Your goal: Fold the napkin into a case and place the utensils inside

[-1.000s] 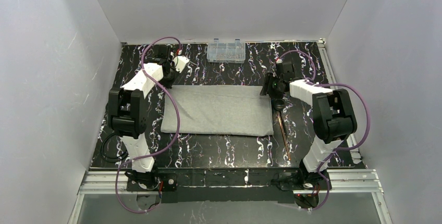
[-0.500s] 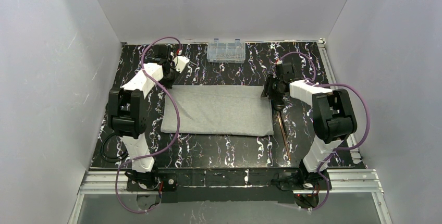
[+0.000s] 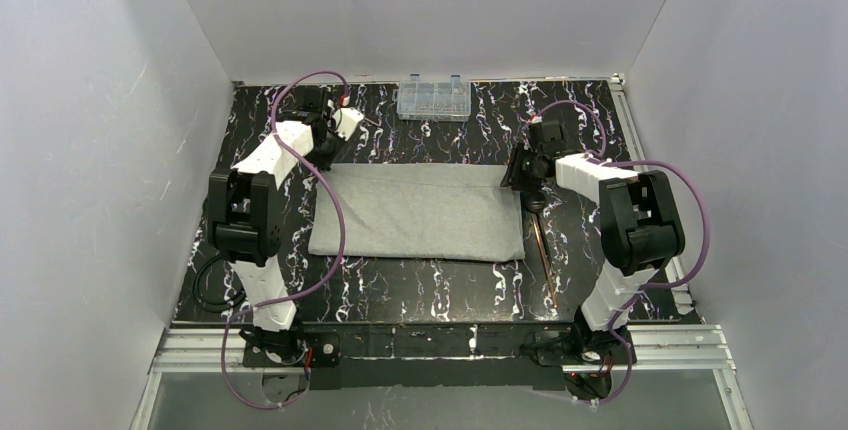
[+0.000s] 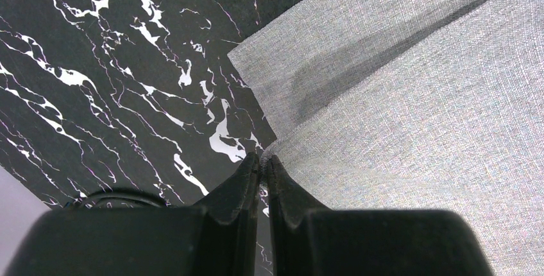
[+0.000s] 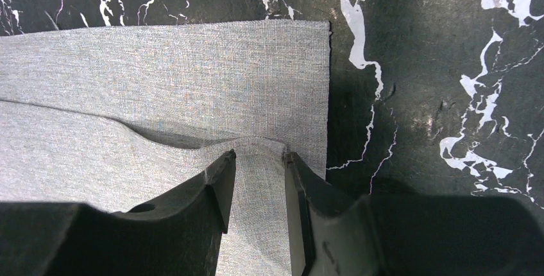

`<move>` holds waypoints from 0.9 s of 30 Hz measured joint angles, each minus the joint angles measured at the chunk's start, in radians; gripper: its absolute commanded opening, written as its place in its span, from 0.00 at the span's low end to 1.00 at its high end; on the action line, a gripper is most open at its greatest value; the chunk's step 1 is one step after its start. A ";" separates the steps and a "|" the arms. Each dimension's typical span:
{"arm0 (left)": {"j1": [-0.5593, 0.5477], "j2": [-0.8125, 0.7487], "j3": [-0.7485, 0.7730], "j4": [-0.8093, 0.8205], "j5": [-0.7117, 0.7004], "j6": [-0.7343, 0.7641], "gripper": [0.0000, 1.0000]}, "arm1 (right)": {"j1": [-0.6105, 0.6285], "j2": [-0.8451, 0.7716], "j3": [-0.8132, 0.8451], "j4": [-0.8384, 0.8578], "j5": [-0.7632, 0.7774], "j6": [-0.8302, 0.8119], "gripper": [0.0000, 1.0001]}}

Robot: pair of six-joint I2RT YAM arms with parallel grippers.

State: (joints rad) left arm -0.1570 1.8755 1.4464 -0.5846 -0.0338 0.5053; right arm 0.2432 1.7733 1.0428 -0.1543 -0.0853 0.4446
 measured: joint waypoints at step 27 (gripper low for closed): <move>-0.001 0.000 0.000 0.000 0.015 0.000 0.00 | 0.027 -0.002 -0.011 -0.010 0.164 -0.006 0.01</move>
State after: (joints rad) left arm -0.1577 1.8755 1.4464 -0.5846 -0.0185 0.5056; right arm 0.2707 1.7718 1.0321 -0.1642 0.0792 0.4381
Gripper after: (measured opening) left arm 0.061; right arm 0.083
